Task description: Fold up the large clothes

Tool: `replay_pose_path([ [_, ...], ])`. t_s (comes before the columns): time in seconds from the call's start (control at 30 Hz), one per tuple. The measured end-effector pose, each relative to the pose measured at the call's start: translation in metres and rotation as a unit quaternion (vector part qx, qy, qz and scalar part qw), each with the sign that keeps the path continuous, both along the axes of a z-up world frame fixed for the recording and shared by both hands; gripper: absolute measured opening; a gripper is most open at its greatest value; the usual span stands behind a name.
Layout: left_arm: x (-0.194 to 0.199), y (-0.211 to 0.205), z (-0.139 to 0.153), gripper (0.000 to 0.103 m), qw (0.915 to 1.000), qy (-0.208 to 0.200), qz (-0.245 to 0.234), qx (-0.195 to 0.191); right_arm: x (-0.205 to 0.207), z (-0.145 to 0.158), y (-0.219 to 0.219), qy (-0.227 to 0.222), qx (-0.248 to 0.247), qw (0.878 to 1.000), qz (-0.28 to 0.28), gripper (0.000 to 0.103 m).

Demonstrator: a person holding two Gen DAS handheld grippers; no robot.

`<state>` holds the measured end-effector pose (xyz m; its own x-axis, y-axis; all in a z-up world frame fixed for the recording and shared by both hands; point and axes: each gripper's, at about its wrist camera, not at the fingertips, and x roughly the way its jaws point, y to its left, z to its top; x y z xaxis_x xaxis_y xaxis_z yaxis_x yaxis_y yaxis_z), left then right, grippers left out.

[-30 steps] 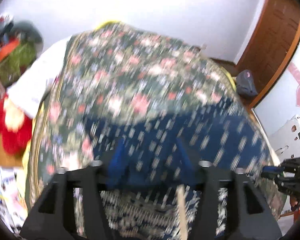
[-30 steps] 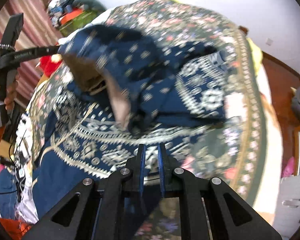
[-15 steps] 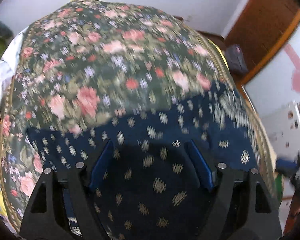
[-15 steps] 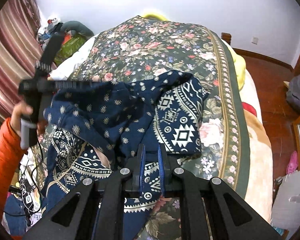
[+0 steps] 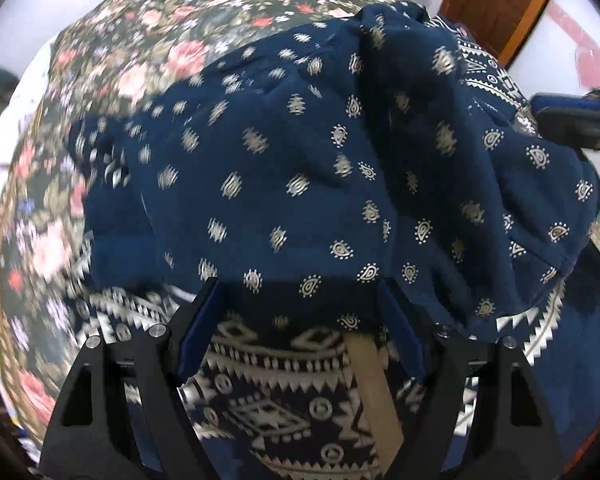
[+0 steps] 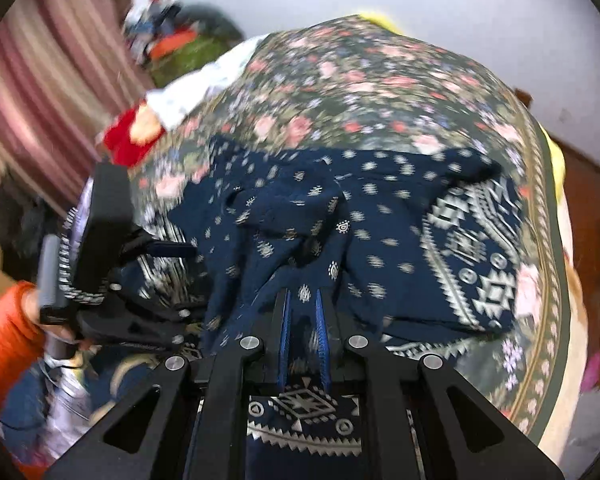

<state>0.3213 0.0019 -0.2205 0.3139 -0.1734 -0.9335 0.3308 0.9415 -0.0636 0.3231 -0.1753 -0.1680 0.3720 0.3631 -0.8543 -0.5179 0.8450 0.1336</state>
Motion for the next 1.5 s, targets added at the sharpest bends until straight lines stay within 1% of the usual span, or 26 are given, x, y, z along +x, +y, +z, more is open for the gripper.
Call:
replay_pose_path([
  [0.03, -0.003, 0.004, 0.002, 0.078, 0.9999, 0.0, 0.007, -0.009, 0.001, -0.01, 0.008, 0.0, -0.025, 1.0, 0.001, 0.009],
  [0.07, -0.004, 0.008, 0.005, 0.078, 0.9998, 0.0, 0.012, -0.013, 0.003, -0.018, 0.01, 0.006, -0.039, 0.999, -0.003, 0.009],
  [0.1, -0.006, 0.012, 0.009, 0.078, 0.9998, -0.003, 0.016, -0.013, 0.005, -0.028, 0.011, 0.021, -0.049, 0.999, -0.008, 0.009],
  [0.17, -0.01, 0.016, 0.018, 0.078, 0.9997, -0.019, 0.013, -0.004, 0.008, -0.05, 0.007, 0.063, -0.049, 0.997, -0.021, 0.009],
  [0.23, -0.014, 0.021, 0.031, 0.078, 0.999, -0.041, 0.013, 0.011, 0.005, -0.061, 0.001, 0.078, -0.05, 0.995, -0.03, 0.009],
  [0.3, -0.014, 0.027, 0.045, 0.078, 0.998, -0.059, 0.022, 0.006, -0.001, -0.062, -0.005, 0.071, -0.044, 0.996, -0.027, 0.009],
  [0.37, -0.009, 0.033, 0.057, 0.078, 0.9964, -0.075, 0.039, -0.009, -0.007, -0.062, -0.008, 0.064, -0.047, 0.996, -0.026, 0.009],
  [0.43, 0.0, 0.032, 0.062, 0.078, 0.9949, -0.08, 0.057, -0.024, -0.012, -0.064, -0.009, 0.054, -0.055, 0.997, -0.022, 0.009],
  [0.5, 0.009, 0.027, 0.056, 0.078, 0.9939, -0.069, 0.073, -0.047, -0.018, -0.064, -0.009, 0.04, -0.069, 0.997, -0.02, 0.009],
  [0.57, 0.014, 0.016, 0.041, 0.078, 0.9951, -0.049, 0.068, -0.052, -0.018, -0.064, -0.01, 0.035, -0.078, 0.996, -0.024, 0.009],
  [0.63, 0.014, 0.001, 0.023, 0.078, 0.9976, -0.031, 0.055, -0.028, -0.019, -0.064, -0.008, 0.027, -0.091, 0.995, -0.022, 0.009],
  [0.7, 0.011, -0.013, 0.003, 0.078, 0.999, -0.017, 0.039, 0.011, -0.022, -0.065, -0.007, 0.017, -0.102, 0.994, -0.017, 0.009],
  [0.73, 0.007, -0.018, -0.006, 0.079, 0.9991, -0.016, 0.028, 0.029, -0.023, -0.065, -0.006, 0.012, -0.109, 0.994, -0.015, 0.009],
  [0.77, 0.002, -0.02, -0.01, 0.079, 0.9987, -0.03, 0.022, 0.035, -0.023, -0.065, -0.005, 0.01, -0.115, 0.993, -0.015, 0.009],
  [0.8, -0.004, -0.02, -0.01, 0.08, 0.9982, -0.043, 0.022, 0.036, -0.024, -0.066, -0.004, 0.007, -0.119, 0.993, -0.014, 0.009],
  [0.87, -0.01, -0.017, -0.011, 0.08, 0.9985, -0.038, 0.021, 0.034, -0.026, -0.066, -0.003, 0.002, -0.127, 0.992, -0.014, 0.009],
  [0.93, -0.015, -0.012, -0.011, 0.08, 0.9989, -0.033, 0.024, 0.023, -0.028, -0.065, -0.003, -0.004, -0.136, 0.991, -0.015, 0.009],
  [1.07, -0.026, -0.005, -0.013, 0.08, 0.9987, -0.036, 0.037, 0.005, -0.037, -0.064, -0.005, -0.019, -0.159, 0.987, -0.012, 0.009],
  [1.23, -0.028, -0.006, -0.013, 0.08, 0.998, -0.041, 0.047, 0.008, -0.048, -0.061, -0.01, -0.038, -0.189, 0.981, -0.016, 0.009],
  [1.33, -0.032, -0.006, -0.011, 0.08, 0.998, -0.043, 0.045, 0.008, -0.051, -0.058, -0.021, -0.032, -0.181, 0.982, -0.032, 0.009],
  [1.4, -0.036, -0.004, -0.009, 0.08, 0.9981, -0.042, 0.046, 0.002, -0.051, -0.054, -0.033, -0.024, -0.169, 0.984, -0.054, 0.02],
  [1.43, -0.04, -0.001, -0.007, 0.08, 0.9979, -0.041, 0.049, -0.004, -0.051, -0.052, -0.039, -0.026, -0.166, 0.983, -0.07, 0.039],
  [1.47, -0.042, 0.003, -0.006, 0.08, 0.9977, -0.039, 0.055, -0.01, -0.051, -0.049, -0.046, -0.029, -0.169, 0.982, -0.084, 0.063],
  [1.5, -0.044, 0.007, -0.004, 0.08, 0.9974, -0.035, 0.06, -0.018, -0.052, -0.046, -0.052, -0.034, -0.169, 0.98, -0.096, 0.071],
])
